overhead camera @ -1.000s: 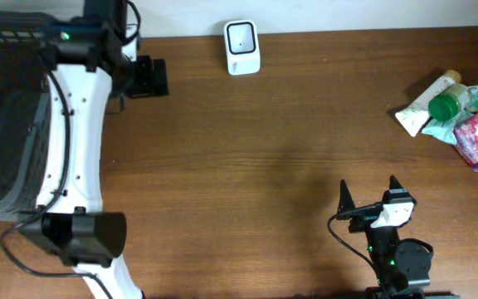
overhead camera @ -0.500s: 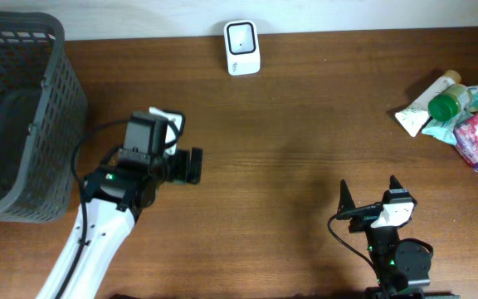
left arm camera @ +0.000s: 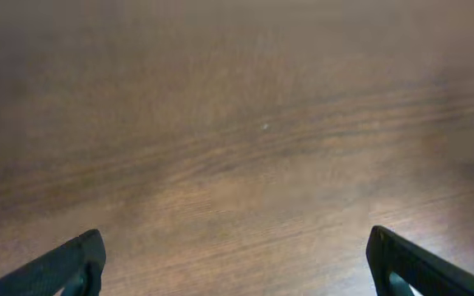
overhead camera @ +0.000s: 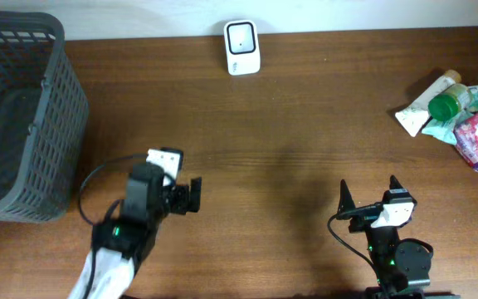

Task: Scan the item barcode

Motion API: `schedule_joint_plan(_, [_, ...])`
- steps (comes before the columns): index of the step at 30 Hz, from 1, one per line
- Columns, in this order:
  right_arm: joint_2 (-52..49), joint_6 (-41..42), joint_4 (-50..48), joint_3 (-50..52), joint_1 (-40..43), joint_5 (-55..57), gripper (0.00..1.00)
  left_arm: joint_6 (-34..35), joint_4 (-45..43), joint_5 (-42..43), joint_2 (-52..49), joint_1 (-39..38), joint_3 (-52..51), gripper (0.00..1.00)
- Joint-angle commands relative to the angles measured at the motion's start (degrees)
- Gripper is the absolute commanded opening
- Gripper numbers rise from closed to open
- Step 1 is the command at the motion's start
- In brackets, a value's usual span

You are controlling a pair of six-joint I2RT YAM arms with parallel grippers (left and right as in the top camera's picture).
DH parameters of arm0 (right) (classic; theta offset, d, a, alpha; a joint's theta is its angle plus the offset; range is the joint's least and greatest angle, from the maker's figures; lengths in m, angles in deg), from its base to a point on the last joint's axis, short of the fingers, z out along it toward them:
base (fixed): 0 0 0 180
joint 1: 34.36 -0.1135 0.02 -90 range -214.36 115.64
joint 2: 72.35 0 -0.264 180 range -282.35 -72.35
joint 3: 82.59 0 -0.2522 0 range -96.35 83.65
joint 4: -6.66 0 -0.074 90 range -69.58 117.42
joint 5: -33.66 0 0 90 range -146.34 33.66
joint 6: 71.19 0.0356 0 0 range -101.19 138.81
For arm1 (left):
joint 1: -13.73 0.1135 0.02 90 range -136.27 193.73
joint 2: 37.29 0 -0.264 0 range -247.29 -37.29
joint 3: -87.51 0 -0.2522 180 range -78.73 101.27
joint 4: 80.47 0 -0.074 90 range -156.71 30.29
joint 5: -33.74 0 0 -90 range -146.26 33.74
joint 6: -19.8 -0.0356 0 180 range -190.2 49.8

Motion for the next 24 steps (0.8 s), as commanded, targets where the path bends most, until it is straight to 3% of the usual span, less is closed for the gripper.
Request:
schedule_joint_plan(1, [0.5, 0.6, 0.2, 0.4, -0.2, 0.5, 0.99, -0.7, -4.6, 0.7, 13.0, -0.1, -8.5, 0.99])
schedule_joint_plan(5, [0.5, 0.6, 0.2, 0.4, -0.2, 0.5, 0.99, -0.7, -7.2, 0.6, 30.1, -0.1, -17.4, 0.99])
schedule_joint_plan(15, [0.5, 0.6, 0.2, 0.4, -0.2, 0.5, 0.99, -0.7, -7.8, -2.8, 47.9, 3.1, -24.5, 0.99])
schedule_joint_plan(19, [0.5, 0.6, 0.2, 0.4, -0.2, 0.5, 0.99, -0.7, -15.0, -1.0, 53.2, 5.6, -29.5, 0.99])
schedule_joint_plan(24, [0.5, 0.6, 0.2, 0.4, -0.2, 0.5, 0.99, -0.7, -12.5, -0.9, 58.7, 8.2, -29.9, 0.99])
